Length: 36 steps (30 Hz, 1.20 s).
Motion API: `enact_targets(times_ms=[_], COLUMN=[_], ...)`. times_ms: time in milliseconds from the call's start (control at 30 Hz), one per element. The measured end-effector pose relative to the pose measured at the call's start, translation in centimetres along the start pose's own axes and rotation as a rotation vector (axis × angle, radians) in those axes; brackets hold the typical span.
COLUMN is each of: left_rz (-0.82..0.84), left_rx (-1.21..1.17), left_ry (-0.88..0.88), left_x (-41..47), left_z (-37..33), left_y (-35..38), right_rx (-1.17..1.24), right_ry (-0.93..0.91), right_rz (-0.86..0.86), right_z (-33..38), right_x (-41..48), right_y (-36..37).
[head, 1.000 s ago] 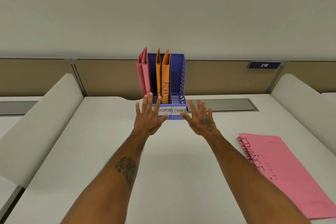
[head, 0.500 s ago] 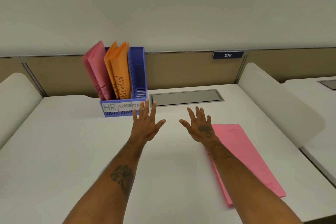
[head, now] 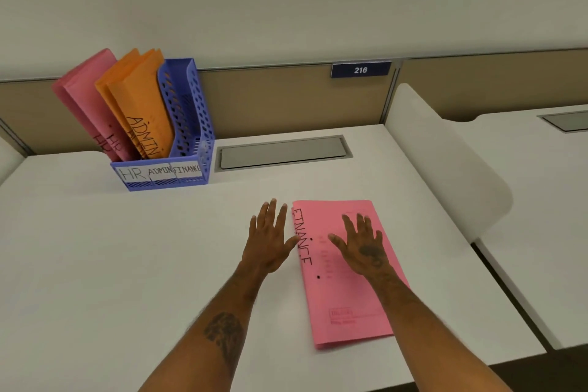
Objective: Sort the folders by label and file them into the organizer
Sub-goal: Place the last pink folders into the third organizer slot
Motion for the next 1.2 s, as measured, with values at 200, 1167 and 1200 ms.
enact_targets(times_ms=[200, 1167, 1200], left_rz=[0.138, 0.018, -0.012], left_rx=[-0.09, -1.027, -1.031], left_ry=[-0.049, -0.128, -0.116], left_x=[0.0, -0.3, -0.3], left_z=[-2.7, -8.3, -8.3], left_y=[3.7, 2.2, 1.6], right_rx=[0.04, 0.29, 0.28], right_ry=[0.066, 0.226, 0.217], right_rz=[0.06, 0.017, 0.01], right_z=[-4.2, -5.5, -5.2], right_x=[-1.0, -1.1, -0.9], right_y=[2.3, 4.0, 3.5])
Point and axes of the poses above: each hand's wrist, its own x-axis towards the middle knuckle, its own y-axis out of the palm, z = x × y, the point moved 2 cm from there along x, towards the middle knuckle, and after that the axes turned 14 degrees about z, right-handed, at the moved point
